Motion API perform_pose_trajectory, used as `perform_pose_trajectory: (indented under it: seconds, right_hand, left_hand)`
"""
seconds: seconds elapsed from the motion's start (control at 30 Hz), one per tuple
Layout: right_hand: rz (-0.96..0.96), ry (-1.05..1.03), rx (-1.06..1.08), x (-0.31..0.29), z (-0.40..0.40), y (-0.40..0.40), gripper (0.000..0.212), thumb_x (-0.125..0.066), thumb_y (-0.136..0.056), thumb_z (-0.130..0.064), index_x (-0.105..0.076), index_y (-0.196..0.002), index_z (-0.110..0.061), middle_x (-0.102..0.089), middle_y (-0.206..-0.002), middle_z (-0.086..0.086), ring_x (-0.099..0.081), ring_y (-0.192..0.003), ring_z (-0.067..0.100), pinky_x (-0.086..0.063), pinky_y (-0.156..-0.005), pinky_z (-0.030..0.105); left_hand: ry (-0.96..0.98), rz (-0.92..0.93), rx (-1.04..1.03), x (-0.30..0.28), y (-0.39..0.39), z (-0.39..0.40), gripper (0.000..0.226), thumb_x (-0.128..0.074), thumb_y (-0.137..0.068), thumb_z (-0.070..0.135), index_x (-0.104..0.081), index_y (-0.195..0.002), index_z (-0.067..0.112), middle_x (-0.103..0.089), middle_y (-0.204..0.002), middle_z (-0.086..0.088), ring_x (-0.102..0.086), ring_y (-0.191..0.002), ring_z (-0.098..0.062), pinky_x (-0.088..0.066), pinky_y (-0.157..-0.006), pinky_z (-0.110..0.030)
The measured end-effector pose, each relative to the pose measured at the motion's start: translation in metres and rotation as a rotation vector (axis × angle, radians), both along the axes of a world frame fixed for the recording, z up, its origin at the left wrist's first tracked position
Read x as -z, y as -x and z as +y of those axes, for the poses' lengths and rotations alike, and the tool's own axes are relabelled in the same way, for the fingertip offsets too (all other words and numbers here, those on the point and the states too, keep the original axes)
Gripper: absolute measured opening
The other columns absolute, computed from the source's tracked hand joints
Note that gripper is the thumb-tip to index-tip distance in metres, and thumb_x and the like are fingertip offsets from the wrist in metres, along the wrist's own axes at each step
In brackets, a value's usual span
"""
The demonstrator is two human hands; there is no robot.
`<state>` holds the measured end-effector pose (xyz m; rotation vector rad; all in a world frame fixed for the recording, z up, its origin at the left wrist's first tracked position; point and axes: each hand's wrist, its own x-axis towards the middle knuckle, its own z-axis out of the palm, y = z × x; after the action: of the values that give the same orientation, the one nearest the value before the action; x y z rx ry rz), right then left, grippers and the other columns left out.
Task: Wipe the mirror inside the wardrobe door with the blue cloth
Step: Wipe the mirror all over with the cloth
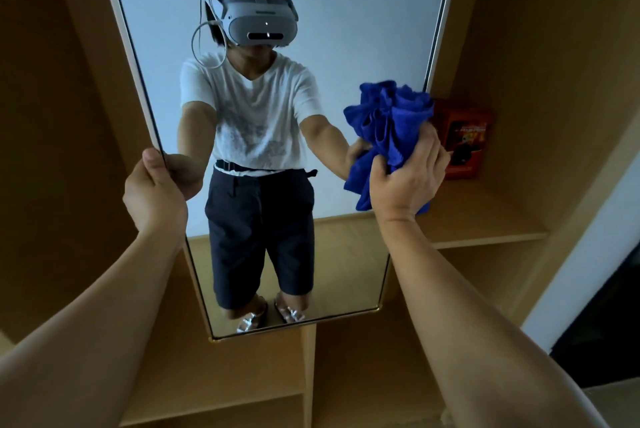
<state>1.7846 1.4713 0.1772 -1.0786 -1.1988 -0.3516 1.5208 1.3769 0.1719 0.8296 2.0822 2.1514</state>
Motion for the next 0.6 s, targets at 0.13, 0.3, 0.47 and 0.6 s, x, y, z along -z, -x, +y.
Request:
perform_pose_trajectory:
  seconds: [0.13, 0.3, 0.47, 0.6]
  right_hand:
    - [-0.008, 0.119, -0.027, 0.064, -0.007, 0.000, 0.052, -0.058, -0.072, -0.026, -0.055, -0.118, 0.000, -0.060, -0.121, 0.015, -0.056, -0.099, 0.036, -0.046, -0.081, 0.042]
    - [-0.010, 0.292, -0.030, 0.121, -0.015, 0.000, 0.052, -0.052, -0.078, -0.035, -0.045, -0.121, -0.007, -0.057, -0.124, 0.015, -0.055, -0.102, 0.037, -0.048, -0.081, 0.045]
    - [-0.077, 0.411, -0.003, 0.151, -0.020, -0.004, 0.051, -0.052, -0.080, -0.035, -0.042, -0.122, -0.008, -0.056, -0.126, 0.016, -0.055, -0.099, 0.038, -0.048, -0.077, 0.044]
    - [-0.097, 0.576, 0.000, 0.179, -0.028, -0.005, 0.064, -0.076, -0.069, -0.017, -0.043, -0.122, -0.005, -0.055, -0.126, 0.019, -0.055, -0.099, 0.041, -0.052, -0.074, 0.050]
  left_hand:
    - [-0.014, 0.018, 0.021, 0.001, 0.001, 0.001, 0.044, -0.025, -0.098, 0.049, -0.056, -0.090, 0.018, -0.060, -0.092, -0.001, -0.057, -0.085, -0.018, -0.041, -0.072, -0.032]
    - [-0.025, 0.004, 0.016, 0.001, 0.002, 0.003, 0.042, -0.027, -0.097, 0.051, -0.055, -0.089, 0.020, -0.061, -0.091, 0.001, -0.059, -0.086, -0.019, -0.044, -0.074, -0.032]
    - [-0.032, 0.027, -0.002, 0.002, 0.001, 0.005, 0.042, -0.026, -0.098, 0.050, -0.054, -0.086, 0.020, -0.061, -0.090, 0.000, -0.059, -0.085, -0.018, -0.043, -0.071, -0.031]
    - [-0.038, 0.039, 0.007, 0.003, 0.002, 0.006, 0.042, -0.026, -0.098, 0.050, -0.052, -0.085, 0.019, -0.060, -0.087, 0.001, -0.060, -0.082, -0.016, -0.043, -0.069, -0.027]
